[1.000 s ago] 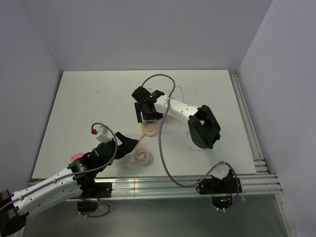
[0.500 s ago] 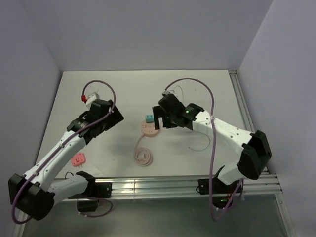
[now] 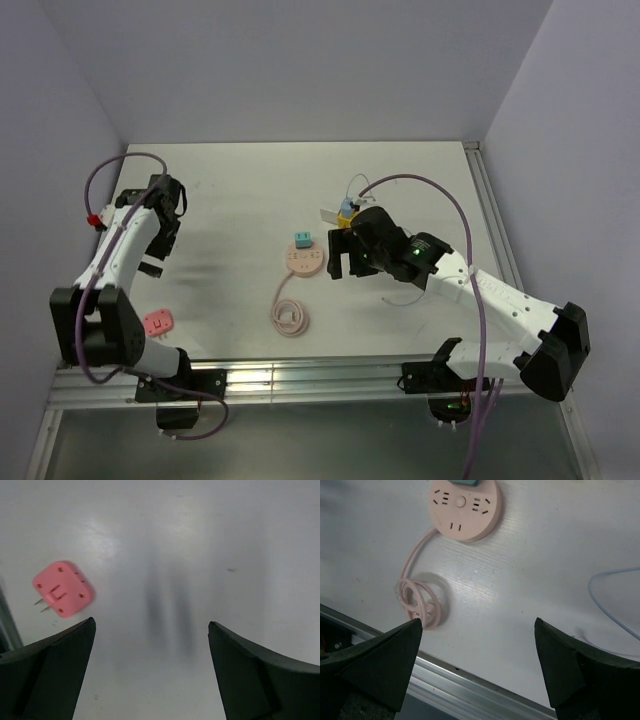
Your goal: Insert the plug
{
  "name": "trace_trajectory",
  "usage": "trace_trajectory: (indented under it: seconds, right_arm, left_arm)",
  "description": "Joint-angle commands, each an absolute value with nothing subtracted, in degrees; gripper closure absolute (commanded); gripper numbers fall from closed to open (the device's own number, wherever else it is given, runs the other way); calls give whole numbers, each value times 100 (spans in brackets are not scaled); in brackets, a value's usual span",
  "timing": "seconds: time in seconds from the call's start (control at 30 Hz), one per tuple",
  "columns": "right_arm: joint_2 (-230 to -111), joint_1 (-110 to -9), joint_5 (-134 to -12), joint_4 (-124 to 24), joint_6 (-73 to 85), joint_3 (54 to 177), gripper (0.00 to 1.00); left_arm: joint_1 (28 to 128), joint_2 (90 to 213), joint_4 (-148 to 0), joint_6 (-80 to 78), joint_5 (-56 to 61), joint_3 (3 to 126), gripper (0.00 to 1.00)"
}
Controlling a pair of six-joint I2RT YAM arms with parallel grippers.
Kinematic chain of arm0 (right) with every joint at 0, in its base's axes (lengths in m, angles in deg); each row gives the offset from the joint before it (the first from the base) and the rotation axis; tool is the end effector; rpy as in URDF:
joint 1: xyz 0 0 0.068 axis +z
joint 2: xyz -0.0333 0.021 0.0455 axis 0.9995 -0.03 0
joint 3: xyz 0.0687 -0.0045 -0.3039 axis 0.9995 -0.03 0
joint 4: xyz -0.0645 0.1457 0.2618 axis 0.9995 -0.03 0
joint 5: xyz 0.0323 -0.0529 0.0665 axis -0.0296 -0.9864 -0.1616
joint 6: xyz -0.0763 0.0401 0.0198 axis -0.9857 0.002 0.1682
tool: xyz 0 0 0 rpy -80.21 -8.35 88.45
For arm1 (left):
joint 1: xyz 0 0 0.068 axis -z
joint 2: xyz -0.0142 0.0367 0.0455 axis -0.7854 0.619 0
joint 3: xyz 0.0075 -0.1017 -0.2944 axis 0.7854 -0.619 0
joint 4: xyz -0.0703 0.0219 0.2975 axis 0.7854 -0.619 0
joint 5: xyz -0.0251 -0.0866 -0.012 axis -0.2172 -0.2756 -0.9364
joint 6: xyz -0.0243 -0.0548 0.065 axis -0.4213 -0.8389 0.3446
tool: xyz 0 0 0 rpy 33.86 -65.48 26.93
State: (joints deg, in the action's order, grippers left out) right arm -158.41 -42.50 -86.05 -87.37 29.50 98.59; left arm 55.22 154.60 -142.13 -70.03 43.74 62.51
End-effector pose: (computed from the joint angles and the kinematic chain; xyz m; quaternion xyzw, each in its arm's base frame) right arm 0.2226 0.2174 0.2914 -0.1060 0.9261 0.1839 0.3118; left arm 0.2989 0.0246 0.2920 -0.6198 0.7218 0.1240 0.2819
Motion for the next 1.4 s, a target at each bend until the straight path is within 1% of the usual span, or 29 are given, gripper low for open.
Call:
trace_trajectory:
  seconds: [0.0, 0.07, 0.1, 0.2, 0.3, 0.37, 0.5, 0.63, 0.67, 0.77, 1.0, 1.13, 1.23, 1.33, 1.37]
  right_arm:
    - [-15564, -4240, -8484, -8648, 2822, 9843, 0]
    - [-15538, -4240, -8467, -8727, 2778, 9817, 0]
    - [-15529, -4240, -8475, -8788, 2760, 9817, 0]
    - [-15511, -4240, -8441, -8859, 2743, 9799, 1]
    - [-15467, -4240, -8327, -8894, 2778, 9773, 1]
    - [-15424, -4240, -8274, -8903, 2804, 9729, 1]
    - [-15388, -4231, -8124, -8885, 2874, 9659, 1]
    - [-15432, -4223, -8071, -8877, 2927, 9650, 2]
    - [-15441, -4214, -8063, -8885, 2936, 9641, 2]
    - [-15459, -4205, -8045, -8859, 2971, 9632, 2]
    - [-15476, -4187, -7860, -8745, 3059, 9501, 3]
    - [-15494, -4161, -7781, -8736, 3103, 9465, 4]
    - [-15415, -4161, -7781, -8727, 3121, 9439, 4]
    - [-15388, -4152, -7790, -8753, 3129, 9474, 4]
    - [-15380, -4144, -7790, -8753, 3129, 9483, 4]
  left_arm:
    - [5185, 16187, -15308, -7933, 4671, 5867, 1]
    - [4851, 16066, -14898, -8119, 4480, 5489, 2]
    - [4807, 15769, -14703, -8127, 4357, 5104, 3]
    - [4754, 15040, -14219, -8267, 4180, 4453, 3]
    - [4719, 14608, -14296, -8566, 4380, 4126, 3]
    - [4614, 14571, -14341, -8655, 4460, 4037, 3]
    - [4315, 15000, -14209, -8435, 4478, 3844, 1]
    - [4095, 15327, -13754, -8146, 4426, 3642, 0]
    - [4077, 15344, -13422, -8102, 4400, 3589, 1]
    - [4051, 15204, -12797, -7952, 4286, 3230, 1]
    - [4051, 14914, -11944, -8180, 4294, 2684, 1]
    - [4051, 14817, -11871, -8321, 4259, 2525, 1]
    - [4033, 14826, -11951, -8365, 4268, 2507, 3]
    - [4024, 15027, -11959, -8295, 4224, 2569, 12]
    - [4024, 15176, -11985, -8277, 4215, 2630, 19]
